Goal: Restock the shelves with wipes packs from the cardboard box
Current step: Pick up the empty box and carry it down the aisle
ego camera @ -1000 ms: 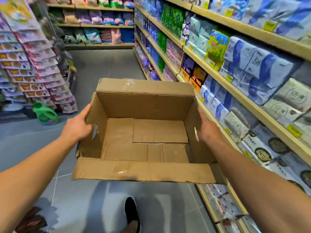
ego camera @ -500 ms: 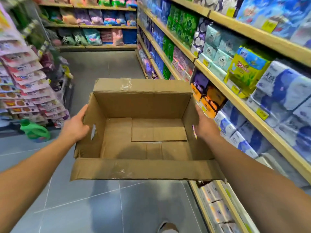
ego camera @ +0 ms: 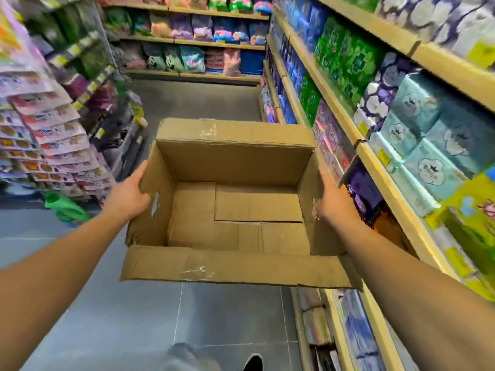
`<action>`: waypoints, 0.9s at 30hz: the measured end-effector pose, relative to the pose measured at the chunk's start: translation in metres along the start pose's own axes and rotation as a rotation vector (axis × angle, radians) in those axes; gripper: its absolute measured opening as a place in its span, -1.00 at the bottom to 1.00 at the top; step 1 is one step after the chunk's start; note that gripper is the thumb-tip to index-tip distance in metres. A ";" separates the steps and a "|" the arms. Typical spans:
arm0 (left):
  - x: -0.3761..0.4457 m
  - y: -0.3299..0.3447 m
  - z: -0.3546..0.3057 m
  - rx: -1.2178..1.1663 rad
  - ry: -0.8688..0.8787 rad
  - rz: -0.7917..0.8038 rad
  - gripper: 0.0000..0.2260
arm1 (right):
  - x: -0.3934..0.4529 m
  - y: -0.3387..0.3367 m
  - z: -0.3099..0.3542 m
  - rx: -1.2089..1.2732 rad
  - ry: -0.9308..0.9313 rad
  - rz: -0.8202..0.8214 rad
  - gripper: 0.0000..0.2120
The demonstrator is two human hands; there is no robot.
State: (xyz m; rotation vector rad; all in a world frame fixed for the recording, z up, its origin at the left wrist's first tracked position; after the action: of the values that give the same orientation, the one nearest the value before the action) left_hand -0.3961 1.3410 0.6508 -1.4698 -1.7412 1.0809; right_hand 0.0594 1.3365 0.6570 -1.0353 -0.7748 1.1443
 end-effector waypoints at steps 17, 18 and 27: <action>0.339 -0.009 -0.003 -0.068 -0.026 -0.035 -0.32 | 0.330 0.060 0.152 0.000 -0.043 0.047 -0.14; 0.359 -0.012 -0.003 -0.062 -0.016 -0.028 -0.32 | 0.348 0.065 0.160 0.005 -0.035 0.051 -0.14; 0.552 0.000 -0.022 -0.013 -0.022 0.013 -0.30 | 0.515 0.098 0.206 0.019 0.013 0.076 -0.21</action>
State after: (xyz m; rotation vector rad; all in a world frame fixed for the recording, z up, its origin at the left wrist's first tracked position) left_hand -0.4868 1.8853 0.6329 -1.4841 -1.7590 1.0979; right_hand -0.0267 1.8927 0.6296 -1.0630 -0.7181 1.2057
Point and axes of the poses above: each hand's wrist, its own x-axis towards the middle knuckle, its own y-axis out of the palm, z = x × y, the point moved 5 cm from there along x, towards the middle knuckle
